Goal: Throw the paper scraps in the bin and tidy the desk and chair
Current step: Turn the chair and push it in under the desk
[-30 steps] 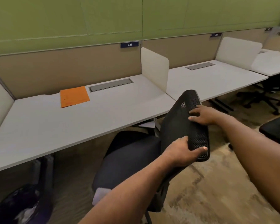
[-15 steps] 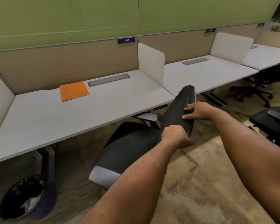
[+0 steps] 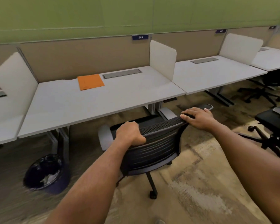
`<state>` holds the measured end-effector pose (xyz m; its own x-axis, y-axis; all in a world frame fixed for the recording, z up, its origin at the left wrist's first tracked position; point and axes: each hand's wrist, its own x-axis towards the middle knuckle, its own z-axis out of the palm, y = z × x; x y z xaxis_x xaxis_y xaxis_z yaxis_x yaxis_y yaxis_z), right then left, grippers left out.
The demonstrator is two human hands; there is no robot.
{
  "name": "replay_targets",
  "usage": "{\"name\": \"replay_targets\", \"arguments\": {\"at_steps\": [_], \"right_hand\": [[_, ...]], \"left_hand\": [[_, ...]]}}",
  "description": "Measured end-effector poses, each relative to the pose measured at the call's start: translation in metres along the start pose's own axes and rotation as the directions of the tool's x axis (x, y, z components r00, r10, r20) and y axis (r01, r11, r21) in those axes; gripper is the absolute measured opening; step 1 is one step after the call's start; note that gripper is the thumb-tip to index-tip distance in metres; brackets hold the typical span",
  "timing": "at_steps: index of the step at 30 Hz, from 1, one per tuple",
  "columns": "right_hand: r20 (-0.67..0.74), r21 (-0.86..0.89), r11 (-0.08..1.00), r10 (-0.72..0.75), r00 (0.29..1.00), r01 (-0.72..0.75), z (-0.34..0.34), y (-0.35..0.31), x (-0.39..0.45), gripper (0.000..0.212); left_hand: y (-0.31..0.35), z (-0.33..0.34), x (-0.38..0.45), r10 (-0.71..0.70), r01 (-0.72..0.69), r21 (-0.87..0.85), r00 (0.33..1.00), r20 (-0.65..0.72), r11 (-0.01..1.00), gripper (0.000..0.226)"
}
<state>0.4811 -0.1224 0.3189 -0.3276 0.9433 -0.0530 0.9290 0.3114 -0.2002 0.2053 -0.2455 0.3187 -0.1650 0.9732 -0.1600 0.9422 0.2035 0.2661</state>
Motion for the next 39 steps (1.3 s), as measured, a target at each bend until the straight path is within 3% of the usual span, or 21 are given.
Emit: {"name": "replay_targets", "arguments": {"at_steps": [5, 9, 14, 19, 23, 26, 29, 33, 39], "right_hand": [[-0.092, -0.006, 0.996, 0.084, 0.992, -0.085, 0.009, -0.005, -0.014, 0.056], [-0.231, 0.203, 0.967, 0.197, 0.953, -0.151, 0.017, -0.018, -0.037, 0.066], [-0.315, 0.350, 0.927, 0.252, 0.915, -0.135, 0.014, -0.046, -0.053, 0.058], [-0.285, 0.329, 0.934, 0.239, 0.928, -0.139, 0.016, -0.067, -0.072, 0.066], [-0.271, 0.333, 0.939, 0.178, 0.946, -0.082, 0.014, -0.085, -0.080, 0.062], [-0.224, 0.271, 0.959, 0.143, 0.964, -0.079, 0.017, -0.094, -0.078, 0.072], [-0.207, 0.150, 0.987, 0.092, 0.974, -0.061, 0.019, -0.103, -0.067, 0.078], [-0.192, 0.016, 1.000, 0.009, 0.981, -0.006, 0.021, -0.107, -0.044, 0.086], [-0.175, 0.051, 0.998, -0.038, 0.984, 0.048, 0.022, -0.115, 0.006, 0.090]], "left_hand": [[-0.055, -0.011, -0.023, 0.042, -0.043, 0.022, 0.999, 0.024, 0.999, 0.033], [-0.089, -0.015, -0.037, 0.070, -0.071, 0.005, 0.997, 0.035, 0.997, 0.053], [-0.118, -0.022, -0.074, 0.056, -0.056, -0.065, 0.998, -0.004, 0.996, 0.082], [-0.136, -0.012, -0.111, 0.027, -0.067, -0.120, 0.951, -0.307, 0.990, 0.087], [-0.150, -0.009, -0.117, -0.053, 0.047, -0.027, 0.956, -0.290, 0.999, 0.090], [-0.160, -0.009, -0.123, -0.104, 0.071, -0.123, 0.953, -0.285, 0.990, 0.085], [-0.170, -0.008, -0.121, -0.151, 0.075, -0.216, 0.919, -0.364, 0.974, 0.085], [-0.179, -0.013, -0.101, -0.150, 0.054, -0.206, 0.861, -0.486, 0.977, 0.088], [-0.194, -0.019, -0.074, -0.202, 0.126, -0.188, 0.855, -0.477, 0.974, 0.092]]}}
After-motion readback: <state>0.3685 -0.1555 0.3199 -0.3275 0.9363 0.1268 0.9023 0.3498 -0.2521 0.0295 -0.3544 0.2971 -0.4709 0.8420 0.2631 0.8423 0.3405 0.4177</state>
